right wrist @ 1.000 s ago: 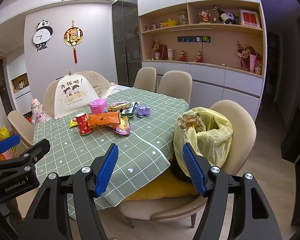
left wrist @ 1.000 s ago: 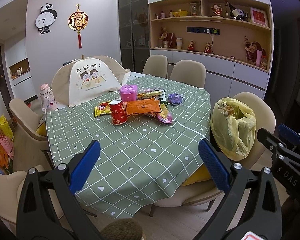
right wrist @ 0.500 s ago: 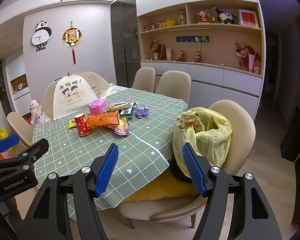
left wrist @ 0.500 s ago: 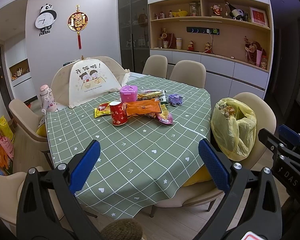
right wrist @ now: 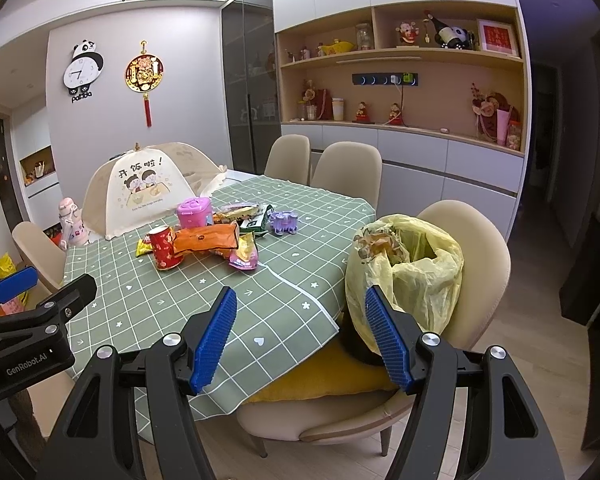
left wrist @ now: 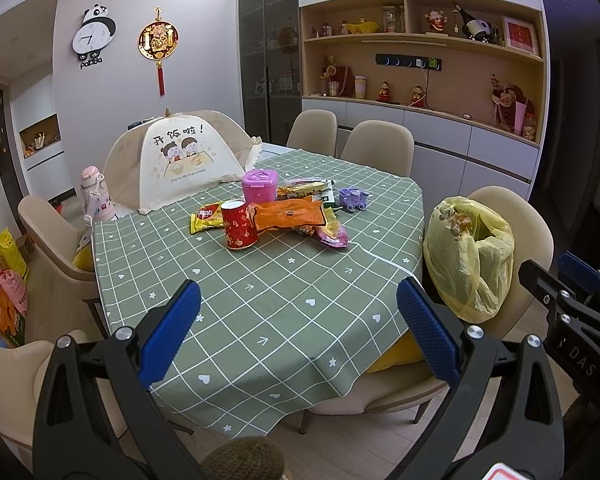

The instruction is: Collect trash

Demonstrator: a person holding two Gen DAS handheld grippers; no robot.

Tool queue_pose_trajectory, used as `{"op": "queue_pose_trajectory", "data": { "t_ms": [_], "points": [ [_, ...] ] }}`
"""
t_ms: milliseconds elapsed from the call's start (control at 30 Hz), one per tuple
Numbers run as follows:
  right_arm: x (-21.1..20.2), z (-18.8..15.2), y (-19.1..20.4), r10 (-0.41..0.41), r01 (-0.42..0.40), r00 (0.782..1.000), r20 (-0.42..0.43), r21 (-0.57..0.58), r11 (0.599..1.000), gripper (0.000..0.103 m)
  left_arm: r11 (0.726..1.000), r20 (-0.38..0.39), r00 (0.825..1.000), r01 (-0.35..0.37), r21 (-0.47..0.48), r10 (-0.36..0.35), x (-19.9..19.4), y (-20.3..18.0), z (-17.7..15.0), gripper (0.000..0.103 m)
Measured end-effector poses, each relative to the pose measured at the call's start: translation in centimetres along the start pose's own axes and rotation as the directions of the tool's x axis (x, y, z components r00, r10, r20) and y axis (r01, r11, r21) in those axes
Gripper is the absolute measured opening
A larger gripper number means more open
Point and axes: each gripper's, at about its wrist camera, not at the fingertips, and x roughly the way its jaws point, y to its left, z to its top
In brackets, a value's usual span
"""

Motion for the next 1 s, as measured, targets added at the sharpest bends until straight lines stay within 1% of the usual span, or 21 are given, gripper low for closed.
{"op": "queue_pose_trajectory", "data": {
  "t_ms": [333, 600, 733, 800, 900, 1000],
  "points": [
    [0.4, -0.3, 0.3, -0.004, 0.004, 1.000, -0.010, -0.009, 1.000, 0.063, 1.000, -0.013, 1.000, 0.005, -0.016, -0.005, 0.4, 0.6, -0.7, 0.094],
    [1.6, -0.1, 1.1, -0.021, 0.020, 0.999, -0.028, -0.031, 0.999, 0.063, 0.999, -0.033, 0.999, 0.000, -0.036, -0.001, 2.0, 2.0, -0.7, 0.094],
    [3.0, 0.1, 1.7, -0.017, 0.015, 0.999, -0.037, -0.036, 0.999, 0.063, 0.998, -0.057, 0.998, 0.018, -0.061, -0.022, 3.9, 3.8, -0.5, 0.094],
    [3.9, 0.3, 2.1, -0.005, 0.004, 0.999, -0.041, -0.037, 0.999, 0.063, 0.997, -0.061, 0.997, 0.047, -0.058, -0.051, 5.3, 4.8, -0.2, 0.094],
    [5.6, 0.5, 2.8, -0.002, 0.000, 0.999, -0.040, -0.037, 0.999, 0.063, 0.996, -0.060, 0.995, 0.073, -0.052, -0.076, 7.8, 6.5, 0.5, 0.094],
    [8.2, 0.7, 3.8, 0.002, -0.004, 0.998, -0.061, -0.034, 0.999, 0.063, 0.993, -0.068, 0.991, 0.112, -0.044, -0.115, 10.6, 8.5, 1.3, 0.094]
  ]
}}
